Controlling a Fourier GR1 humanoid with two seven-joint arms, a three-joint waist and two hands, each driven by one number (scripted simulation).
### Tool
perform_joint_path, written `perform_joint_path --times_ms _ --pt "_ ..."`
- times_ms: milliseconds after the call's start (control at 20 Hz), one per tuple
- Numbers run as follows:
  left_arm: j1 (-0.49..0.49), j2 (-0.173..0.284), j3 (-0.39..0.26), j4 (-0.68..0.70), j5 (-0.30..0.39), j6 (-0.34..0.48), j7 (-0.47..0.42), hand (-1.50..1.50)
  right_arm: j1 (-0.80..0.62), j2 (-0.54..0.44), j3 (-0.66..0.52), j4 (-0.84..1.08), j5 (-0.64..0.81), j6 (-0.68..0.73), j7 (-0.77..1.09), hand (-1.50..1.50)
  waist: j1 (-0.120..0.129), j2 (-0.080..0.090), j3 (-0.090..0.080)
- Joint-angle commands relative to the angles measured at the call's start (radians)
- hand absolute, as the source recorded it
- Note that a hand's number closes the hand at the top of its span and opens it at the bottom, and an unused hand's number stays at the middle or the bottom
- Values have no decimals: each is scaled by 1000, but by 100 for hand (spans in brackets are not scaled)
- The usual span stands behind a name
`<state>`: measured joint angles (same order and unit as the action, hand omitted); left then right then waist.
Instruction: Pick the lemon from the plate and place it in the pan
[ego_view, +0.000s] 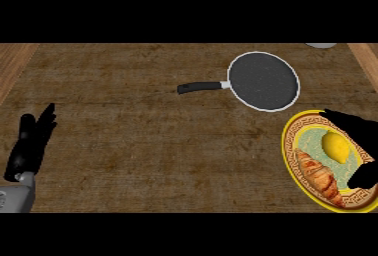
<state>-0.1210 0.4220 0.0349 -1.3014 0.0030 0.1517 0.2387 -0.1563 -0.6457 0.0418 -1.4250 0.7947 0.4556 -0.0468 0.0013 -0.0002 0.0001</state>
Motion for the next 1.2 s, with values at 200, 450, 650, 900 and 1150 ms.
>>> perform_joint_path --times_ms 200,450,650,900,1150 --pt "-26 -32 52 19 -23 -43 8 0 -5 28 -38 79 79 -4 -63 -150 -2 0 0" --pt "-22 -6 93 25 -35 -82 -21 0 -83 80 -21 223 157 -52 -71 -150 2 1 0" --pt "15 -51 94 -34 -60 -59 9 0 -71 103 -23 186 195 -30 -41 -150 1 0 0" --pt "-54 -24 113 72 -73 -84 -26 0 -103 56 -18 256 253 -185 -182 150 0 3 0" --pt "-30 -90 89 -12 -104 -58 30 0 -33 97 -36 157 277 -181 -144 150 -4 -1 0"
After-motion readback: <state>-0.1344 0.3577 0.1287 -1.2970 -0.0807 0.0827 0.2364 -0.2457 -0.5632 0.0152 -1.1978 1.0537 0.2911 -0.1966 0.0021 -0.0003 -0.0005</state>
